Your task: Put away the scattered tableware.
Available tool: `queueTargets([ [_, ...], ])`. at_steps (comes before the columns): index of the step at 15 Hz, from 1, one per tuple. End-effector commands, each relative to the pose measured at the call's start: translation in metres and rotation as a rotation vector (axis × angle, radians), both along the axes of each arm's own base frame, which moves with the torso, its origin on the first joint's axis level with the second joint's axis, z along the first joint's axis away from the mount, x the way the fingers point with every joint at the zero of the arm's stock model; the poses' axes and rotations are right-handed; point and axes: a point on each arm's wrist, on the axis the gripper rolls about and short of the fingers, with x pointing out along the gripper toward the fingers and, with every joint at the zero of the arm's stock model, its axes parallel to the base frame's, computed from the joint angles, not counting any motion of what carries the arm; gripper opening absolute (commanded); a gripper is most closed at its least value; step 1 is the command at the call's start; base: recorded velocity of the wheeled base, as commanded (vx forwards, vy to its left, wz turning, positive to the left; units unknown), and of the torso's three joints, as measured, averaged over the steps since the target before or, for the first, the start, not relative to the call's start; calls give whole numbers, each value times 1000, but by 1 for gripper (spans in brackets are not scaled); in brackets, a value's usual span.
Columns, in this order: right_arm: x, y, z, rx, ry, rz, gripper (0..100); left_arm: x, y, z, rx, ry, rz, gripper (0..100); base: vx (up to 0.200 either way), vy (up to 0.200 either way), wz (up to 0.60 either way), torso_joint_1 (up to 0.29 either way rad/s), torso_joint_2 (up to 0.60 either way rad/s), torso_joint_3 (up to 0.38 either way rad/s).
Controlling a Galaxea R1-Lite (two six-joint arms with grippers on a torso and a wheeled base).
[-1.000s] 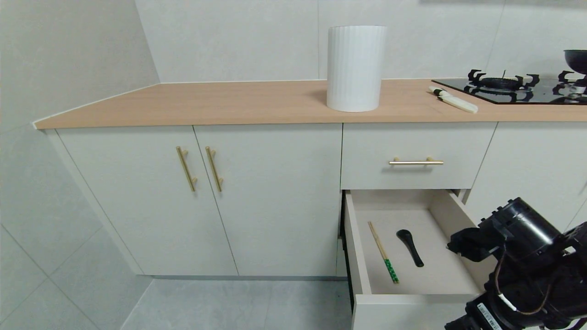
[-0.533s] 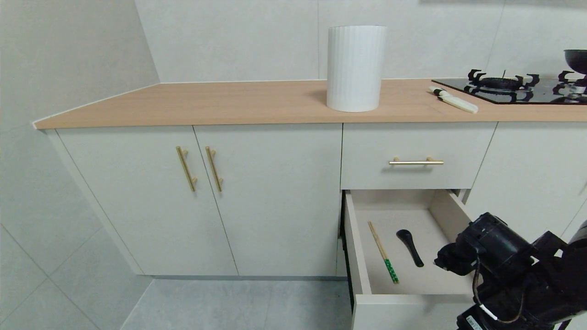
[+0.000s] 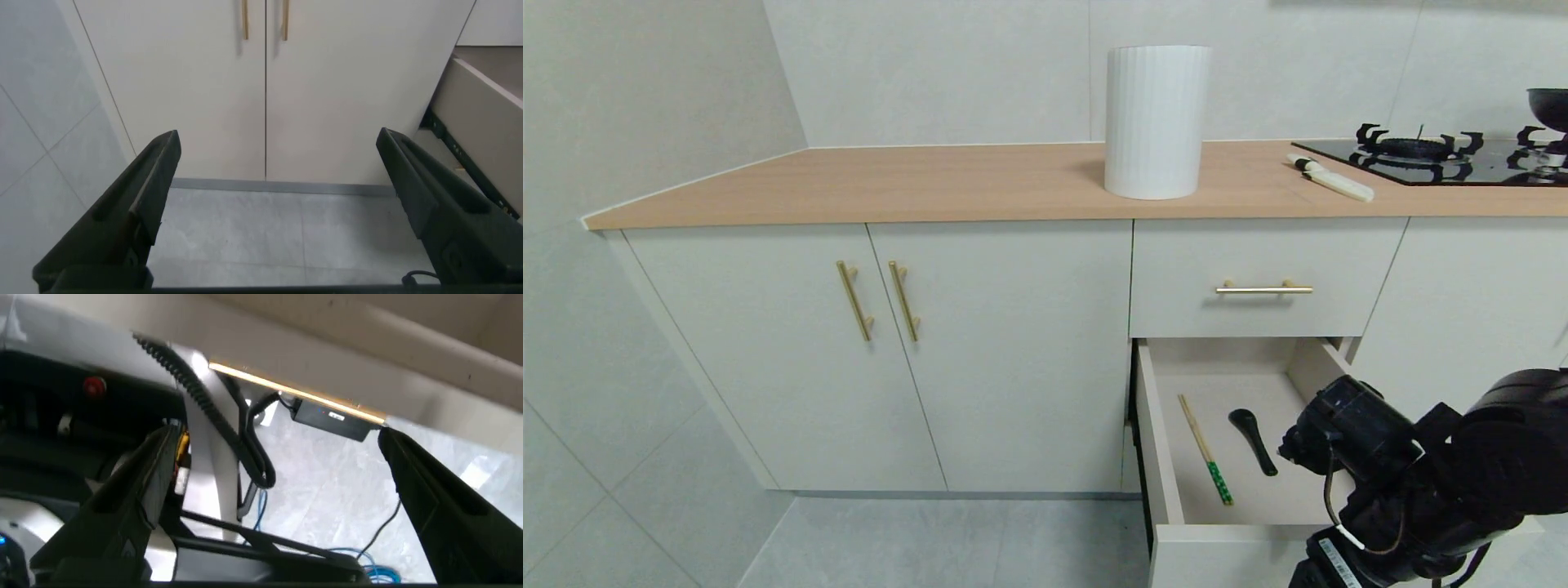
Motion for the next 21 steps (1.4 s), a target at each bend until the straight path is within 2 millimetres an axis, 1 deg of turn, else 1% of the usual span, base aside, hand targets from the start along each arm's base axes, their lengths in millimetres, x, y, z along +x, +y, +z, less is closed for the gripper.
queueTargets([
  [1,6,2,-4,-9,6,-27,100,0,0,0,0,0,0,100,0,0,0,0,0,0],
  [2,12,3,-6,-16,-1,-65,100,0,0,0,0,0,0,100,0,0,0,0,0,0],
  [6,32,-11,-6,-20,-22,-156,100,0,0,0,-1,0,0,100,0,0,0,0,0,0],
  [9,38,-14,-3,2,-54,-177,100,0,0,0,0,0,0,100,0,0,0,0,0,0],
  [12,49,-21,-4,38,-123,-216,100,0,0,0,0,0,0,100,0,0,0,0,0,0],
  [15,60,-27,-9,43,-174,-251,100,0,0,0,0,0,0,100,0,0,0,0,0,0],
  [17,69,-25,-10,60,-217,-256,100,0,0,0,0,0,0,100,0,0,0,0,0,0],
  [20,86,-17,-22,84,-276,-246,100,0,0,0,0,0,0,100,0,0,0,0,0,0],
  [21,90,-16,-22,89,-290,-242,100,0,0,0,0,0,0,100,0,0,0,0,0,0],
])
